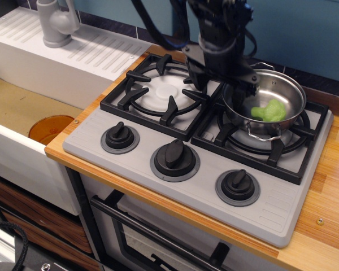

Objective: Put cauliflower in pot or pan an put pot or pan on stove

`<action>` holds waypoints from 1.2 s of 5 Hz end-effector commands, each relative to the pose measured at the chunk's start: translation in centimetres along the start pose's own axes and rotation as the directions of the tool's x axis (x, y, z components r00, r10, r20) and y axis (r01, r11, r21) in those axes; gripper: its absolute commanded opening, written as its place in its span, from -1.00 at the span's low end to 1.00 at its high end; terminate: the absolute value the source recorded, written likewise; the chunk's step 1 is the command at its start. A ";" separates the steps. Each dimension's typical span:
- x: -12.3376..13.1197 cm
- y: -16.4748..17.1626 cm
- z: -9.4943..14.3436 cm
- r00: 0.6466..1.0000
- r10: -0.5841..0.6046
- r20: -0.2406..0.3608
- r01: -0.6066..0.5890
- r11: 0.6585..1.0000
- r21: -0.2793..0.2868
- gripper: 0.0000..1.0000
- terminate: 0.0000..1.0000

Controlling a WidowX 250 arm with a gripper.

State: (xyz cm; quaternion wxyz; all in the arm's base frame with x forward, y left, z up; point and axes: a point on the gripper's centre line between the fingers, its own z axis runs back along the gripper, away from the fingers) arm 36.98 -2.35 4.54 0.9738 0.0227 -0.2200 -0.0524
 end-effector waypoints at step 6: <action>2.1 -1.3 5.0 0.995 0.038 -0.087 -0.040 0.999 -0.015 -1.00 -1.00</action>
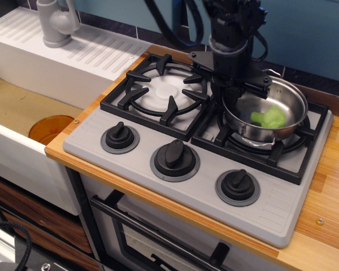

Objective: Put cauliflower in pot or pan an put pot or pan on stove

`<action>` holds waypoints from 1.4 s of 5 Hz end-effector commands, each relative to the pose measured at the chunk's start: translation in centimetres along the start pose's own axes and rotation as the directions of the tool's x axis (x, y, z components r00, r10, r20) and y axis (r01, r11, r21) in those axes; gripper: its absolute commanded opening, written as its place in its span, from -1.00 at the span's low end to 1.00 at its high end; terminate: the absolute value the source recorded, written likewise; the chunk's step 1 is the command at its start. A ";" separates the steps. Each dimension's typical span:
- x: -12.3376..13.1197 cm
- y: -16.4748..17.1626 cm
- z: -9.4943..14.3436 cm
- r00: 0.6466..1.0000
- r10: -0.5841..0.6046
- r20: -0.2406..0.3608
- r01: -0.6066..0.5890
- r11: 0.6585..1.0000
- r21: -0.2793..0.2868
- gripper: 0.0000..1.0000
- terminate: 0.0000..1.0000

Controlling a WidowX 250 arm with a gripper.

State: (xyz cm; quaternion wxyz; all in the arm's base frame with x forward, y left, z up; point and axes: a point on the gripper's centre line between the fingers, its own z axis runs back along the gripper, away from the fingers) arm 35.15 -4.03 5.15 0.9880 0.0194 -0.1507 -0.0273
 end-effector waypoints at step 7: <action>4.7 14.8 1.6 0.989 -0.143 0.044 0.147 0.984 -0.099 -1.00 -1.00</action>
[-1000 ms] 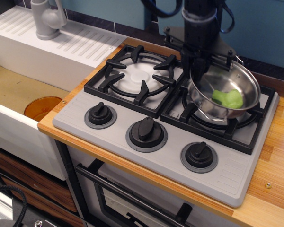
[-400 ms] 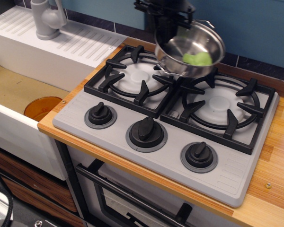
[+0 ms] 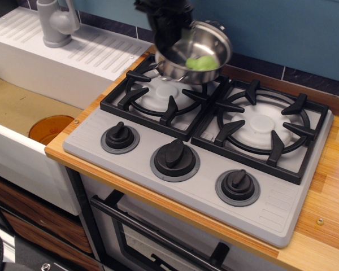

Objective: Put cauliflower in pot or pan an put pot or pan on stove

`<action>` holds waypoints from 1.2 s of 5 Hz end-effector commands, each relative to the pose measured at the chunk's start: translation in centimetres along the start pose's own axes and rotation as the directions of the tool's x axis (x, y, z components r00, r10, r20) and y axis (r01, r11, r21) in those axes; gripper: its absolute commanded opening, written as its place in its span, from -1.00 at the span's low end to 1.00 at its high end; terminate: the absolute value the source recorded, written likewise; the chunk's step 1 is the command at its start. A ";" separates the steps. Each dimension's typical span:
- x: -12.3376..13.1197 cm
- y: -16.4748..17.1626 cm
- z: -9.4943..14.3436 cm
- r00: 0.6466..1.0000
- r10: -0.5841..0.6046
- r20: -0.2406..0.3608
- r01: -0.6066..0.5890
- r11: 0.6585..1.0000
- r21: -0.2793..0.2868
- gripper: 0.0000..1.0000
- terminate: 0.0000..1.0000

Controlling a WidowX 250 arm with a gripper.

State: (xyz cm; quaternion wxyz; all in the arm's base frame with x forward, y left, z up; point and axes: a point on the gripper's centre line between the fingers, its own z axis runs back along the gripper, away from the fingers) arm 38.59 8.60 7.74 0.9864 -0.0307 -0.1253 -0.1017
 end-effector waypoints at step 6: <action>2.2 0.9 3.2 0.998 0.019 0.068 -0.021 0.999 0.037 1.00 -1.00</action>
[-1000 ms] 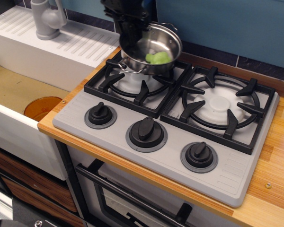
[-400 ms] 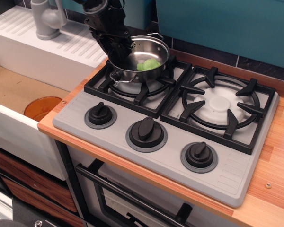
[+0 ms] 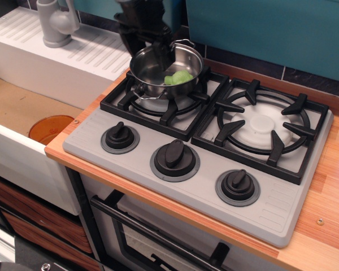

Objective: Put cauliflower in pot or pan an put pot or pan on stove

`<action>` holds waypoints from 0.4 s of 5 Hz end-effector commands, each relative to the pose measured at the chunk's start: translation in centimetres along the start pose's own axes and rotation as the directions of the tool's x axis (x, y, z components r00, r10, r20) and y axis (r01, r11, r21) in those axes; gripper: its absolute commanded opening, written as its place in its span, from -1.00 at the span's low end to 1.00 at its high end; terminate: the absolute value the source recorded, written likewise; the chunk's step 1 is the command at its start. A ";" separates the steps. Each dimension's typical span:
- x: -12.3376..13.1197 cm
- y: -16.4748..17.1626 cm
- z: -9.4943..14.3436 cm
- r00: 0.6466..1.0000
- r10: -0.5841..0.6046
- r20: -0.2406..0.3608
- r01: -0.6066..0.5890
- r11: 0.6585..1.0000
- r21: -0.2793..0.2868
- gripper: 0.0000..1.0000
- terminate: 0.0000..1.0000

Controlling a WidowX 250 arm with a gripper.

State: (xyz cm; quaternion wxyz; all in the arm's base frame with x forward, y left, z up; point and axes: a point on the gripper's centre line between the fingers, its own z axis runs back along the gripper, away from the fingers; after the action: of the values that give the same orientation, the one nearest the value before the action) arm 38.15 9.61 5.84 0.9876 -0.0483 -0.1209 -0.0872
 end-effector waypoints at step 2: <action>3.8 -4.0 6.6 0.999 0.006 0.054 -0.011 0.995 0.101 1.00 -1.00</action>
State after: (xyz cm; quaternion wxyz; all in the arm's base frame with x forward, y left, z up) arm 38.49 5.93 10.42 0.9907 -0.0113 -0.1161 -0.0704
